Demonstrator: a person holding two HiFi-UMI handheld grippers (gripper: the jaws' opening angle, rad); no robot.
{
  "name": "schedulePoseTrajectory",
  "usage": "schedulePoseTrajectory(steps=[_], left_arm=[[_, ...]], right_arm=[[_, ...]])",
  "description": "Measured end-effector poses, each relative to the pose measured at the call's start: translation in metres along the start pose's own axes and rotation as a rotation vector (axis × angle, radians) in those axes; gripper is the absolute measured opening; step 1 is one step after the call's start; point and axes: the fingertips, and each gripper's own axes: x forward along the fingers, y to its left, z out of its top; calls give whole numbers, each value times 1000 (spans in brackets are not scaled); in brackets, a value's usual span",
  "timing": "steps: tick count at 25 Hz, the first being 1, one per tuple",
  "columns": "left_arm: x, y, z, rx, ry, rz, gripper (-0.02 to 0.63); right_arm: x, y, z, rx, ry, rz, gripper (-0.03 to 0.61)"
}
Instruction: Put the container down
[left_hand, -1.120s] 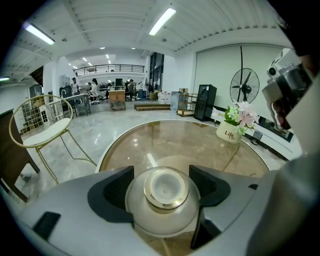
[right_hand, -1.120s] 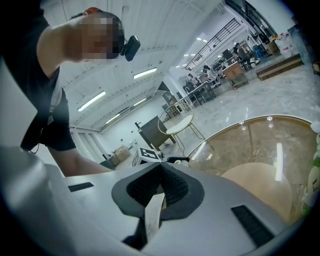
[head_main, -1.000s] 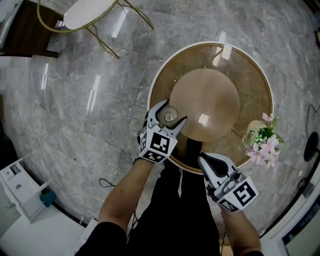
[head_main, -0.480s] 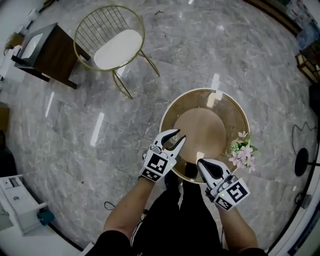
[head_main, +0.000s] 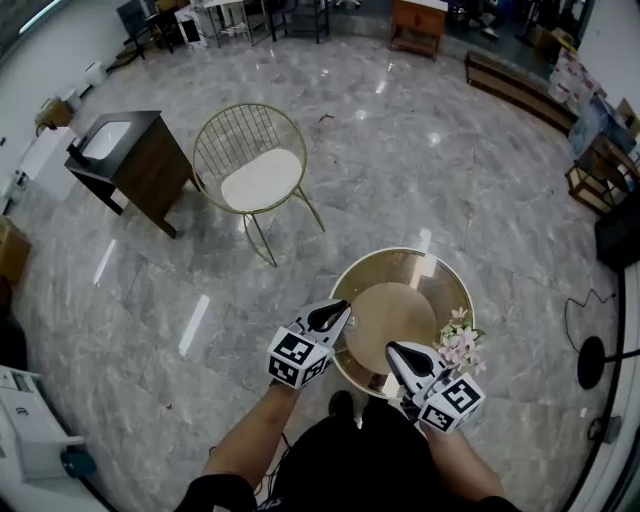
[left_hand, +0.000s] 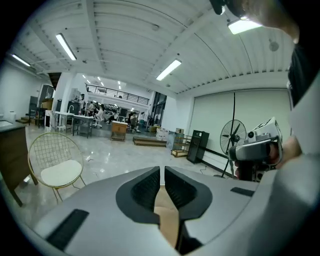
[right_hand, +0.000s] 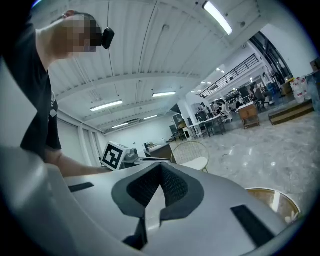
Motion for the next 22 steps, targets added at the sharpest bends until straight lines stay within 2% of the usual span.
schedulePoseTrajectory(steps=[4, 6, 11, 14, 15, 18, 22], left_arm=[[-24, -29, 19, 68, 29, 25, 41], [-37, -44, 32, 84, 21, 45, 41], [-59, -76, 71, 27, -73, 137, 45], [-53, -106, 83, 74, -55, 149, 135], [-49, -116, 87, 103, -46, 151, 141], [-45, -142, 99, 162, -45, 161, 128], [-49, -156, 105, 185, -55, 156, 55]], right_arm=[[-30, 15, 16, 19, -23, 16, 12], [-44, 21, 29, -19, -22, 29, 12], [-82, 19, 76, -138, -55, 34, 12], [-102, 16, 97, -139, -84, 43, 12], [-109, 16, 106, -143, -92, 48, 12], [-129, 22, 120, -143, -106, 73, 12], [-147, 29, 118, -159, -104, 89, 12]])
